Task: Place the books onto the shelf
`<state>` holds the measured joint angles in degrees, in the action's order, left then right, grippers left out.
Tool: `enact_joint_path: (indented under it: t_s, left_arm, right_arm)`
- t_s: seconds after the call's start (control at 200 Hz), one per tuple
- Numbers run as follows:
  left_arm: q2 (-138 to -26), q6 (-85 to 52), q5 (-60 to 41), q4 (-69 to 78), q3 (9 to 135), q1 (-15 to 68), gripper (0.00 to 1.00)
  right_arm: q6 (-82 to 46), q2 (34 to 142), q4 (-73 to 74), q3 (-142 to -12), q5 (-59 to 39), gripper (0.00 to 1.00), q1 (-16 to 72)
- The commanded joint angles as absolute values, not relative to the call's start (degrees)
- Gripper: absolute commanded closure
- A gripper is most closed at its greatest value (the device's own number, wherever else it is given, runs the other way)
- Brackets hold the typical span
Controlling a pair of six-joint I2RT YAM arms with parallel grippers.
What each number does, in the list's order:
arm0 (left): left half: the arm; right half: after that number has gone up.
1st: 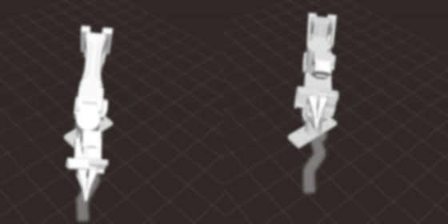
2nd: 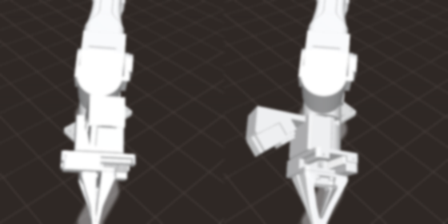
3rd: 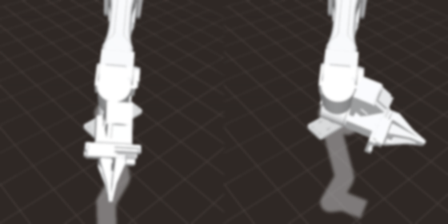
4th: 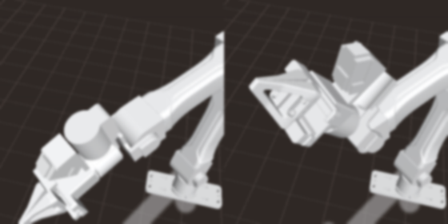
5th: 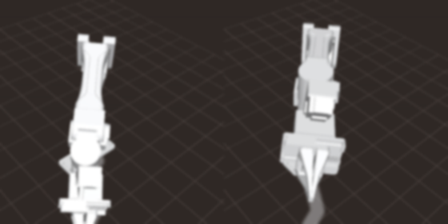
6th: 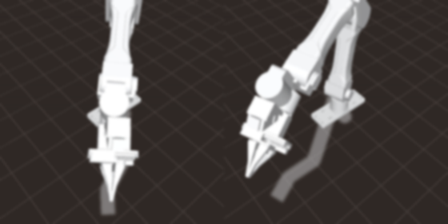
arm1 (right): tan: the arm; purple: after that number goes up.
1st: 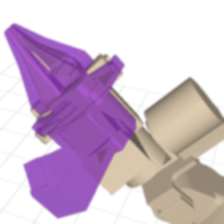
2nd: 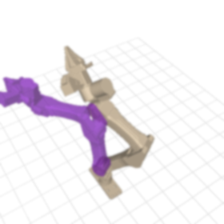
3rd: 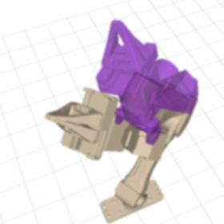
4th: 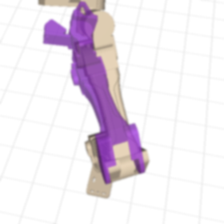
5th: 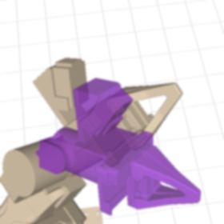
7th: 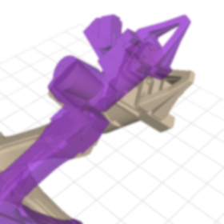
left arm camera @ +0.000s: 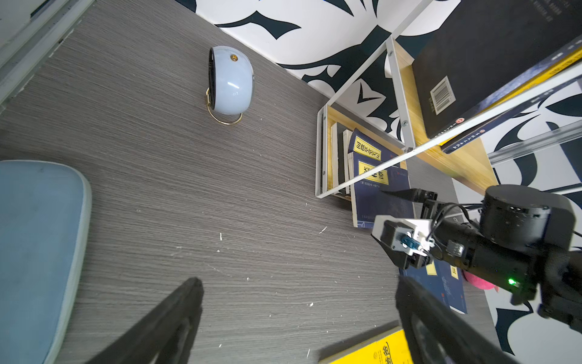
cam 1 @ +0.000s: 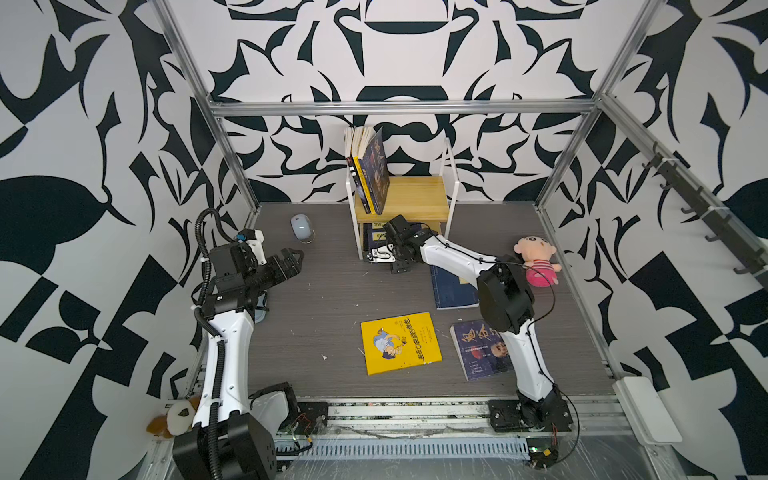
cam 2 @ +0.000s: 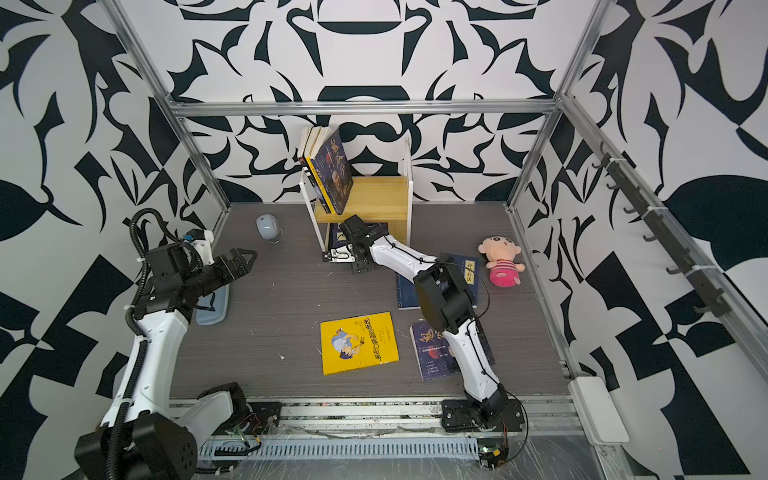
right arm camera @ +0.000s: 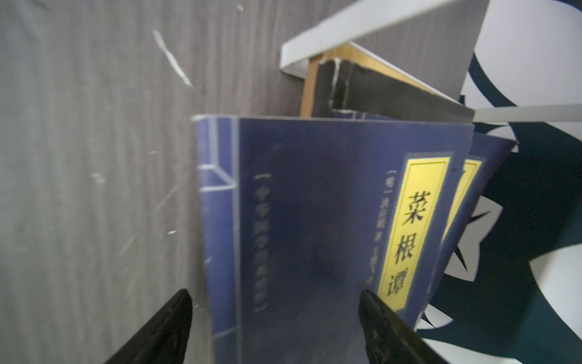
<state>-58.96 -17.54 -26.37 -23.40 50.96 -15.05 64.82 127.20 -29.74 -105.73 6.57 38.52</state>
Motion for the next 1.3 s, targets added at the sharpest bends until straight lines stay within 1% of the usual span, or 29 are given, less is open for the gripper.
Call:
enact_joint_path:
  t_s: [0.0, 0.18, 0.29, 0.365, 0.505, 0.59, 0.88, 1.22, 1.295]
  left_arm:
    - [-57.9, -17.7, -27.2, -22.6, 50.0, -15.3, 0.00]
    - [-57.9, -17.7, -27.0, -22.6, 50.0, -15.4, 0.00]
    - [-58.0, -17.6, -27.0, -22.6, 50.1, -15.4, 0.00]
    - [-58.1, -17.7, -27.0, -22.7, 50.1, -15.4, 0.00]
    - [-58.1, -17.7, -26.8, -22.7, 50.2, -15.4, 0.00]
    - [-58.2, -17.7, -26.8, -22.7, 50.2, -15.4, 0.00]
    - [-58.4, -17.7, -26.8, -22.7, 50.2, -15.4, 0.00]
    - [-58.3, -17.7, -26.7, -22.6, 50.0, -15.5, 0.00]
    - [-58.3, -17.7, -26.7, -22.6, 50.0, -15.5, 0.00]
  right_arm:
    - [65.5, 122.7, -35.4, -105.9, 2.4, 0.16, 37.8]
    - [65.1, 122.8, -34.9, -106.3, 1.1, 0.21, 37.2]
    - [64.8, 123.6, -32.8, -106.7, 2.1, 0.30, 37.1]
    - [65.0, 124.2, -31.9, -107.0, 3.0, 0.34, 37.0]
    - [65.1, 125.0, -29.7, -107.4, 4.1, 0.46, 36.9]
    - [65.3, 125.2, -28.5, -107.7, 4.4, 0.51, 36.7]
    - [65.2, 127.0, -25.5, -108.8, 6.2, 0.57, 36.4]
    - [64.7, 127.6, -22.7, -109.2, 7.1, 0.68, 36.2]
    - [64.5, 127.8, -21.9, -109.2, 6.9, 0.68, 36.1]
